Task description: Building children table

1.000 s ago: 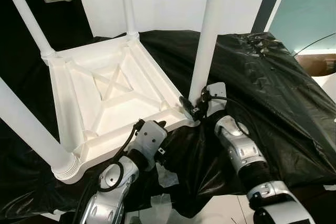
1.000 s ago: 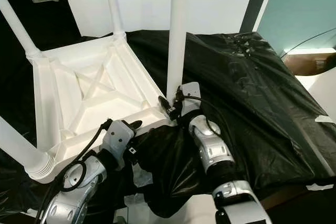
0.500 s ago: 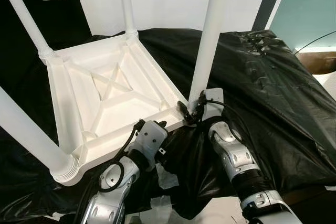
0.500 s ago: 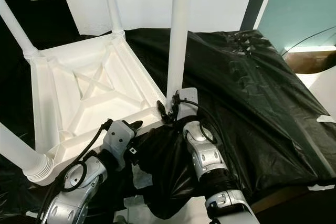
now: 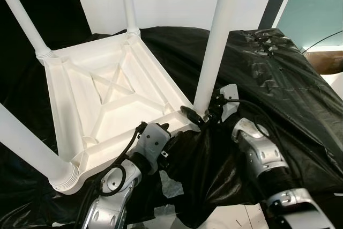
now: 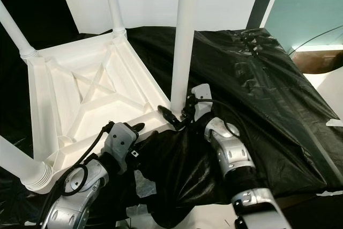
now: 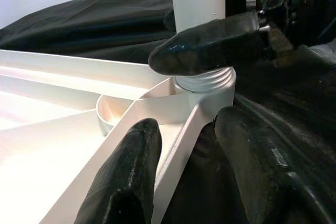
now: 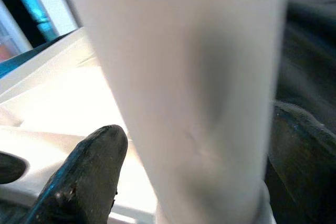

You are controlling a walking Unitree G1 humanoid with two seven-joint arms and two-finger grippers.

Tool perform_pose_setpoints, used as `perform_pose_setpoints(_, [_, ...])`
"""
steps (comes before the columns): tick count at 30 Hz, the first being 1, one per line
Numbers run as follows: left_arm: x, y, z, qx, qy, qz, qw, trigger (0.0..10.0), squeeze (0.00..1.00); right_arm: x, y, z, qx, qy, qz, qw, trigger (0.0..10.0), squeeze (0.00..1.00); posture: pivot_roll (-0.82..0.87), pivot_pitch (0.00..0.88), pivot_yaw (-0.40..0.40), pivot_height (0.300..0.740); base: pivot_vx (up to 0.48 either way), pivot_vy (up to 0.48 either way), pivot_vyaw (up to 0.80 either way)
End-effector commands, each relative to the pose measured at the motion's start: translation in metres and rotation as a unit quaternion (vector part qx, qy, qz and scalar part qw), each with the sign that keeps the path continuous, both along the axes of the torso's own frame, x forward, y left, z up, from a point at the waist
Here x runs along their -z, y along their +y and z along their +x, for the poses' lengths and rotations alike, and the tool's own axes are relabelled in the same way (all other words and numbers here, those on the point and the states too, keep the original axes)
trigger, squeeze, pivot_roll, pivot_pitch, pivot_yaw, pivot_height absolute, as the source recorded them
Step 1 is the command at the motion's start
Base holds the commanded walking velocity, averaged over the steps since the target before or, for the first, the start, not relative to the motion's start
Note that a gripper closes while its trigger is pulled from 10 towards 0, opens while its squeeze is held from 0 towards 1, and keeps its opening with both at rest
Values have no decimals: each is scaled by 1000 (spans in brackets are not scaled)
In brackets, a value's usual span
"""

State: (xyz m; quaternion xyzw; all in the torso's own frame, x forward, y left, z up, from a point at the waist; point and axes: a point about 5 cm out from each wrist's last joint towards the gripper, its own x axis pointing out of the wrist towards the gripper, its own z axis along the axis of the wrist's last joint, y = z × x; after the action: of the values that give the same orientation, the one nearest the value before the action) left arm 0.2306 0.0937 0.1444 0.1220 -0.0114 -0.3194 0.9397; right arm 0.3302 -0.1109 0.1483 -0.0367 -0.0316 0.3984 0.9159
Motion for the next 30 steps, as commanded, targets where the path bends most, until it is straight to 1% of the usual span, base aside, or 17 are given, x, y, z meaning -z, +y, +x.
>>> perform_pose_setpoints(1, [4,3,3,-30,3,5,1000,10000,0,-1,-1,1,-25,-1,-7,1000,10000,0,107,46,-30,740,0,0,0])
perform_pose_setpoints(2, [4,3,3,-30,2,5,1000,10000,0,-3,-2,3,-45,-3,-20,999,10000,0,108,44,-28,740,0,0,0])
perform_pose_setpoints(3, [4,3,3,-30,2,5,1000,10000,0,-3,-2,3,-45,-3,-20,999,10000,0,108,44,-28,740,0,0,0])
perform_pose_setpoints(6, [3,4,4,-30,0,8,1000,10000,0,-11,-4,13,-85,-9,-49,995,10000,0,113,36,-30,740,0,0,0])
perform_pose_setpoints(7, [3,4,4,-30,0,8,1000,10000,0,-11,-4,13,-85,-9,-49,995,10000,0,113,36,-30,740,0,0,0])
perform_pose_setpoints(9, [2,6,5,-32,-2,9,999,10000,0,-12,-4,18,-109,-4,-62,992,10000,0,118,32,-30,740,0,0,0])
perform_pose_setpoints(11, [2,6,5,-32,-2,9,999,10000,0,-12,-4,18,-109,-4,-62,992,10000,0,118,32,-30,740,0,0,0])
perform_pose_setpoints(12, [2,7,5,-33,-3,8,999,10000,0,-11,-4,20,-116,-3,-70,991,10000,0,121,25,-28,740,0,0,0])
perform_pose_setpoints(14, [2,7,6,-34,-4,10,999,10000,0,-10,-4,25,-126,-1,-91,988,0,0,124,21,-25,740,0,0,0])
perform_pose_setpoints(19, [1,7,6,-34,-5,11,999,10000,0,-11,-4,28,-137,-2,-106,985,0,0,129,19,-26,740,0,0,0])
perform_pose_setpoints(25, [1,8,7,-36,-6,12,999,10000,0,-11,-5,28,-143,3,-104,984,0,0,129,19,-26,740,0,0,0])
perform_pose_setpoints(26, [1,8,7,-37,-7,11,999,10000,0,-11,-6,29,-135,6,-104,985,0,0,135,17,-36,740,0,0,0])
perform_pose_setpoints(27, [1,8,6,-38,-7,11,999,10000,0,-9,-5,29,-122,10,-102,987,4784,0,131,18,-36,740,0,0,0])
perform_pose_setpoints(29, [1,8,6,-38,-7,11,999,10000,0,-9,-5,29,-122,10,-102,987,4784,0,131,18,-36,740,0,0,0])
perform_pose_setpoints(30, [1,8,6,-38,-7,10,999,10000,0,-7,-4,29,-104,14,-91,990,10000,0,130,19,-36,740,0,0,0])
